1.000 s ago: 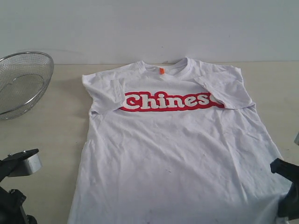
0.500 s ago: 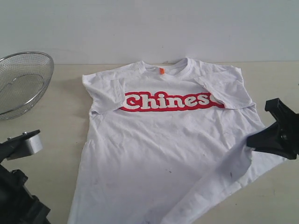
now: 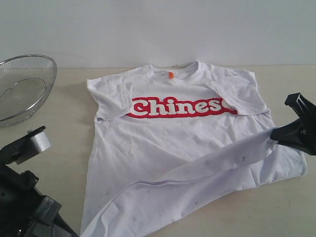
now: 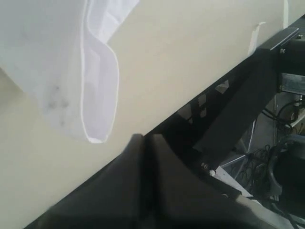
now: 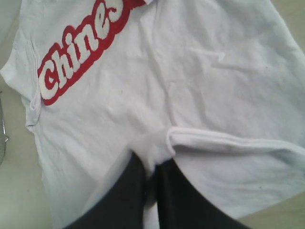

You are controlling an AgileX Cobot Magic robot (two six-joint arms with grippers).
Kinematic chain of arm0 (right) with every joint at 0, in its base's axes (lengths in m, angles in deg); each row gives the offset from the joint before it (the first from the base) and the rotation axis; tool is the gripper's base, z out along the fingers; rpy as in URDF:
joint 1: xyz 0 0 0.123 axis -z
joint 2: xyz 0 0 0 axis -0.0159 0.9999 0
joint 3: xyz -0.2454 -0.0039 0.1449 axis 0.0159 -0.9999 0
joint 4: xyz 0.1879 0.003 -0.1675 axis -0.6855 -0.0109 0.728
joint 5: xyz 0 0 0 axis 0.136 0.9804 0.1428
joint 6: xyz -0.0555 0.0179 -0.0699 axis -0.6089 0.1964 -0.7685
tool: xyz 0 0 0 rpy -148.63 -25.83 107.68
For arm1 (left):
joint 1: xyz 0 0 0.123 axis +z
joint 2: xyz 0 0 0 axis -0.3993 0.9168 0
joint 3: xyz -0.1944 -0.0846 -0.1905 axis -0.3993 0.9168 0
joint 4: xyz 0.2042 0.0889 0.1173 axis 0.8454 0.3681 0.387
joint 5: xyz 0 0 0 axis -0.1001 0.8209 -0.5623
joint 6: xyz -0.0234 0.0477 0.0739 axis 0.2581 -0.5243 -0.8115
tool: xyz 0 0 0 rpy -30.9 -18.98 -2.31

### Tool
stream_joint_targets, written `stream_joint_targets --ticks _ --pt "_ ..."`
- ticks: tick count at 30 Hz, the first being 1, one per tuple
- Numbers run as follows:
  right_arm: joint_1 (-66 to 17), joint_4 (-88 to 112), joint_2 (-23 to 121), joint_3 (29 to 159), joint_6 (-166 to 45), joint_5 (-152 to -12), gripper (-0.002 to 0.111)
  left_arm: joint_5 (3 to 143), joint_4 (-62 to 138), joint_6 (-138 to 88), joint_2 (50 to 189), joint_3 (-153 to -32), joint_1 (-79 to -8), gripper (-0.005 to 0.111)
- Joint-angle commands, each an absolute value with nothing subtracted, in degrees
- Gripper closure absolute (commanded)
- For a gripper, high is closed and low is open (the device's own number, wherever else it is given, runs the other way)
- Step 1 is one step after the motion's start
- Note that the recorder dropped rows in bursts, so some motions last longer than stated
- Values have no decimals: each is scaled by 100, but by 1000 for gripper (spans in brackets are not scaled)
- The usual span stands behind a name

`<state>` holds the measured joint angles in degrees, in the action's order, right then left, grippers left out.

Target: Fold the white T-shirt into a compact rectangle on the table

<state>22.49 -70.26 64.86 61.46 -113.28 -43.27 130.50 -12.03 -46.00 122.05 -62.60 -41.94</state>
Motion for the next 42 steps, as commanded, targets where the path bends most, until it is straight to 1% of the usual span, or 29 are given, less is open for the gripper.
stream_joint_targets --ticks 1,7,11,15,19,22,24,28,36,39,42 --pt "2261 -7072 6474 6172 -11402 -4416 108 13042 -1409 -4739 12208 -6303 -4227 102" --pt "2261 -7072 6474 6172 -11458 -4407 108 13322 -1125 -4665 12208 -6303 -4227 102" --pt "2261 -7072 6474 6172 -11488 -4407 108 12955 -442 -4228 12208 -6303 -4227 102" --pt "2261 -7072 6474 6172 -11512 -4407 108 12540 -190 -4215 12208 -6332 -4227 102" --pt "2261 -7084 6474 6172 -11556 -4407 108 12490 168 -4378 12208 -6583 -4227 102" --pt "2261 -7098 6474 6172 -11571 -4418 108 12143 181 -4521 12208 -6887 -4227 102" --pt "2261 -7098 6474 6172 -11579 -4418 108 12237 270 -4669 12208 -7148 -4312 102" --pt "2261 -7098 6474 6172 -11591 -4418 108 12571 744 -4770 12183 -7500 -4833 102" --pt "2261 -7108 6474 6172 -11604 -4425 108 12387 2346 -2594 12080 -7541 -6508 102" --pt "2261 -7108 6474 6172 -11616 -4425 108 12322 3150 -1692 12080 -7541 -6904 102" --pt "2261 -7108 6474 6172 -11616 -4425 108 12244 3757 -1137 12092 -7541 -7008 102"
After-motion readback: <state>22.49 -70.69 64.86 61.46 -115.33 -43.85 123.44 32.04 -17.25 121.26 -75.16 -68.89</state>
